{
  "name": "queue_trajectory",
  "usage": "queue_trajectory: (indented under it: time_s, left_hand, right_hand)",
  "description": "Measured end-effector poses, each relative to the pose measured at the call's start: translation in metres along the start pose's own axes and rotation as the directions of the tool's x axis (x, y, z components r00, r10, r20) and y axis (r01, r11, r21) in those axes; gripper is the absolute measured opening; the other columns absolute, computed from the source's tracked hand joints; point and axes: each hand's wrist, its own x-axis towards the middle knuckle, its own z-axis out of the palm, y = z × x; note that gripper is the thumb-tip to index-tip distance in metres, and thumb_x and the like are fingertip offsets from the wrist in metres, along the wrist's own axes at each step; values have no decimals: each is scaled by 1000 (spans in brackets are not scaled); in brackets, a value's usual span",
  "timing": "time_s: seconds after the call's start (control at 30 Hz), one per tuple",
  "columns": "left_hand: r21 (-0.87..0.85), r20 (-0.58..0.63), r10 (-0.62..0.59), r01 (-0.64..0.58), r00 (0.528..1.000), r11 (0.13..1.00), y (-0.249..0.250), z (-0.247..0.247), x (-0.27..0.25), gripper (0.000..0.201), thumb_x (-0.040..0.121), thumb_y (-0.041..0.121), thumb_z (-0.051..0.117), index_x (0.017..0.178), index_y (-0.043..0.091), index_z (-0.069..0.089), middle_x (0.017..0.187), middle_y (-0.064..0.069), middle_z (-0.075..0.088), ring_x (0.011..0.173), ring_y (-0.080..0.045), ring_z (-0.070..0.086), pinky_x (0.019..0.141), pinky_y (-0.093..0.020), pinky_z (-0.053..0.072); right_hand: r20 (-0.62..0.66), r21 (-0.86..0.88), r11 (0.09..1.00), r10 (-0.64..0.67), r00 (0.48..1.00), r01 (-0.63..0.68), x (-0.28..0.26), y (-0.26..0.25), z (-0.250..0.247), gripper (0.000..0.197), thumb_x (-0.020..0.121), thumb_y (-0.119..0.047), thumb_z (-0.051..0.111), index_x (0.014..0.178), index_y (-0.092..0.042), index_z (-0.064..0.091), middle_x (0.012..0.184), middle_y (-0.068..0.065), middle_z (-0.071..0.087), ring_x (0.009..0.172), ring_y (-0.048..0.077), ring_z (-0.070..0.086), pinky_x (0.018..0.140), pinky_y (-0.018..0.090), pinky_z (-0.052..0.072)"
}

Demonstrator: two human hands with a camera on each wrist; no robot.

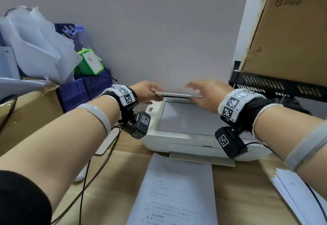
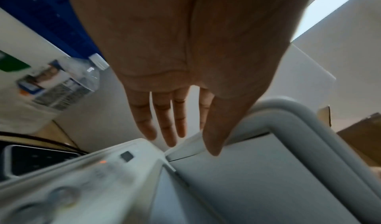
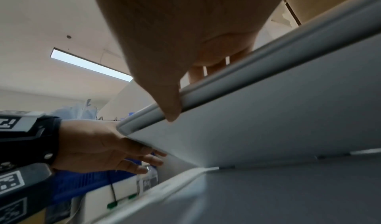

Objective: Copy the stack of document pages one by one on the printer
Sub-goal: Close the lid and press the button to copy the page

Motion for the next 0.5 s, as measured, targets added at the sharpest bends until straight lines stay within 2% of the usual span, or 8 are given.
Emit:
queue_trajectory:
  time_s: [0.07, 0.1, 0.17, 0.27, 0.33, 0.43, 0.5]
  left_hand:
    - [103, -5, -71, 71, 997, 992, -13, 3, -10, 38, 88, 12, 70, 123, 24, 64, 112, -5, 71, 103, -23, 67, 89, -35, 53]
    - [137, -22, -108, 110, 994, 985, -19, 4, -16, 41, 88, 11, 68, 126, 28, 63, 114, -9, 70, 103, -27, 67, 87, -36, 55]
    - [129, -30, -197, 199, 980, 971, -29, 6, -30, 50, 86, 7, 63, 129, 34, 61, 116, -13, 68, 99, -31, 67, 81, -44, 58]
    - [31, 34, -322, 321, 946, 946, -36, 10, -48, 57, 89, -3, 52, 133, 33, 57, 119, -11, 67, 110, -36, 65, 89, -58, 54]
    - [-17, 73, -366, 368, 928, 930, -41, 13, -54, 59, 91, -9, 47, 133, 31, 57, 117, -13, 70, 107, -34, 67, 90, -60, 53]
    - [-81, 88, -390, 397, 917, 914, -43, 18, -58, 57, 91, -11, 45, 127, 32, 57, 112, -17, 71, 94, -33, 71, 83, -60, 56]
    - [-129, 77, -397, 404, 915, 906, -44, 21, -61, 61, 93, -11, 44, 136, 32, 52, 108, -13, 71, 92, -35, 72, 79, -56, 58]
  right_hand:
    - [56, 6, 1000, -4, 998, 4, -13, -6, 11, 36, 97, -37, 53, 134, -37, 53, 127, -10, 61, 115, 20, 59, 86, 23, 40]
    - [67, -2, 1000, -3, 998, 3, -20, -9, 17, 36, 98, -36, 53, 134, -37, 53, 129, -11, 60, 117, 19, 57, 84, 22, 38]
    - [85, -15, 1000, 1, 996, 0, -30, -11, 29, 38, 97, -40, 53, 135, -40, 52, 133, -12, 57, 119, 18, 55, 92, 27, 43]
    - [195, 13, 1000, 2, 981, -5, -36, -7, 46, 42, 95, -48, 53, 136, -40, 48, 135, -7, 53, 118, 18, 54, 97, 37, 46]
    - [260, 47, 999, 7, 966, -19, -40, -4, 56, 50, 94, -56, 51, 140, -37, 46, 139, -3, 49, 121, 19, 52, 101, 39, 44]
    - [271, 120, 990, 38, 962, -73, -43, -1, 74, 55, 97, -60, 38, 144, -33, 42, 149, 1, 42, 134, 21, 43, 110, 41, 36]
    - [283, 117, 988, 67, 957, -104, -45, 2, 87, 55, 100, -59, 29, 148, -34, 36, 156, 1, 33, 143, 21, 32, 114, 44, 30]
